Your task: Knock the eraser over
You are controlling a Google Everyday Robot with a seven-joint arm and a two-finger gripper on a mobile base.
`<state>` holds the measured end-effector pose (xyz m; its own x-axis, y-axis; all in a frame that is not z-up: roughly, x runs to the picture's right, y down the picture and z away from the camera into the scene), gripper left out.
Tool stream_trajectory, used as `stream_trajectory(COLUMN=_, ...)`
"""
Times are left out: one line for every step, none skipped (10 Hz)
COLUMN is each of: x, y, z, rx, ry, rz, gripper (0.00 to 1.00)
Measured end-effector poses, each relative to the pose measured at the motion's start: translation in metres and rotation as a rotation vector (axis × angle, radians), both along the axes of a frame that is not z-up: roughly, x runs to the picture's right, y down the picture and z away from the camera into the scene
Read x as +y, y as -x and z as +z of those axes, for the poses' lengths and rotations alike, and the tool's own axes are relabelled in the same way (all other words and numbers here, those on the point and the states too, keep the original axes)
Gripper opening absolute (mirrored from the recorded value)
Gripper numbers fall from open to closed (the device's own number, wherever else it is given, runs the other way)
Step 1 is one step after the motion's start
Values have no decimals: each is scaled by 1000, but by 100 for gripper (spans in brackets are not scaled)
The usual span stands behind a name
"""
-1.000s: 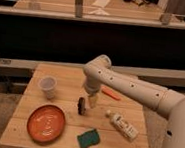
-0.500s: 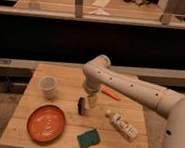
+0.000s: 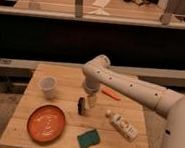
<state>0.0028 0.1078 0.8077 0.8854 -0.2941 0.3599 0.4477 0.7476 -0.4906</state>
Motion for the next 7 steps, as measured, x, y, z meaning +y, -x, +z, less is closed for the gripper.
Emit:
stream_trajectory(x=0, y=1, z=0, rx=-2, ry=0, rz=-2, gripper=51)
stream_trajectory(x=0, y=2, z=0, rx=-5, ry=0, rz=-2, gripper=50)
stream_trajectory(x=0, y=2, z=-1, rx=-6, ry=0, rz=-3, gripper=50)
stream_trajectory(x=0, y=2, z=-1, rx=-8, ry=1, rz=-4, gripper=50)
stream_trajectory(x=2, y=3, z=-2, rx=-16, ry=2, rz=-6, gripper=49)
stream_trajectory(x=3, y=6, z=-2, rx=-24, ry=2, rz=-8, gripper=44)
stream_trajectory(x=4, y=8, z=-3, rx=-32, ry=2, rz=-10, gripper=36)
